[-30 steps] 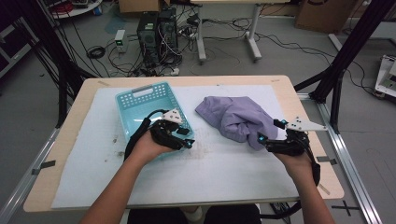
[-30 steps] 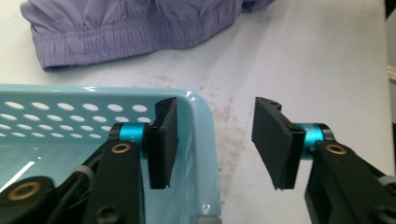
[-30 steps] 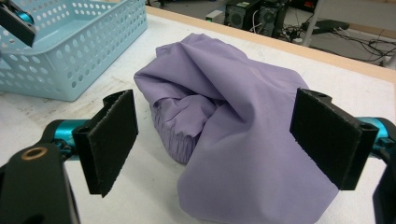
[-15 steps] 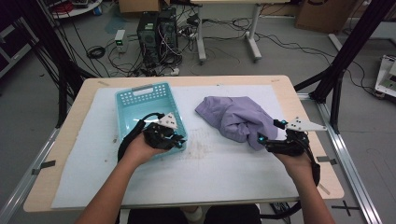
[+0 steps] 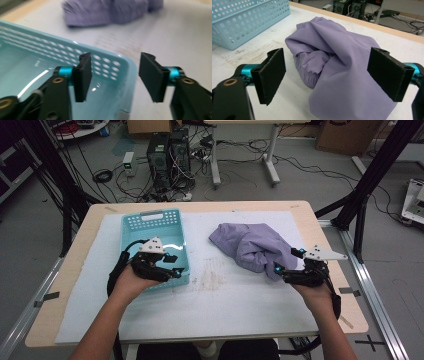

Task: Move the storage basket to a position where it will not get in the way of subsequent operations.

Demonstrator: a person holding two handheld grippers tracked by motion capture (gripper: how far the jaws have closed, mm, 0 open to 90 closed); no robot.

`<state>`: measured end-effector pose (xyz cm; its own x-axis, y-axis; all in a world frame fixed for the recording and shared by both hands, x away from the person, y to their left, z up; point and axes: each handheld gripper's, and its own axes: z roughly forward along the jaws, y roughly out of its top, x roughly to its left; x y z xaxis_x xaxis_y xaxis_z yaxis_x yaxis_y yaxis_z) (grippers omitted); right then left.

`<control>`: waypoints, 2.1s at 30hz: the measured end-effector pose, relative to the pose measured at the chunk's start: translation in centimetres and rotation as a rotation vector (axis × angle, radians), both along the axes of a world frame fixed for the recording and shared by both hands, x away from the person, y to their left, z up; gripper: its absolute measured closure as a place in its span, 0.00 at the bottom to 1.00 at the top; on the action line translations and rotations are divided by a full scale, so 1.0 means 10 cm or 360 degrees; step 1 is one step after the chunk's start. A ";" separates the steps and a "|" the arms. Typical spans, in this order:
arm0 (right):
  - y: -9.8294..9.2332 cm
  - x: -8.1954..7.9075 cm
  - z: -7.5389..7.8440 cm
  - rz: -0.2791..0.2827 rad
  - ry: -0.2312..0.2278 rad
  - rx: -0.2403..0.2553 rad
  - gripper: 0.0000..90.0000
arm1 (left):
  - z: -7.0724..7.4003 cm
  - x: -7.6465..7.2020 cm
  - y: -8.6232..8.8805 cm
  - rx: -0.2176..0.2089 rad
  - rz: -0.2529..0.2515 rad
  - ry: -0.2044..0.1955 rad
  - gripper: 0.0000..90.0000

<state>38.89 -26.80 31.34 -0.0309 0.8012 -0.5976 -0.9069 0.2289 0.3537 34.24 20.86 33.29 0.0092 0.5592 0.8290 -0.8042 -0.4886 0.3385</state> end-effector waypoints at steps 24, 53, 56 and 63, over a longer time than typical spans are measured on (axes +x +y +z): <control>-0.02 0.01 0.00 0.0002 0.0013 0.0010 0.17 | 0.19 0.03 1.11 -0.0924 -0.0019 -0.0080 0.23; -0.04 0.03 0.01 -0.0016 0.0010 0.0032 0.17 | 0.34 0.36 1.26 -0.1178 0.0103 0.0172 0.82; -0.04 0.03 0.01 -0.0017 0.0011 0.0032 0.17 | 0.35 0.36 1.36 -0.1242 0.0050 0.0176 0.88; -0.04 0.05 0.03 -0.0019 0.0025 0.0038 0.17 | 0.34 0.36 1.51 -0.1283 0.0027 0.0188 0.91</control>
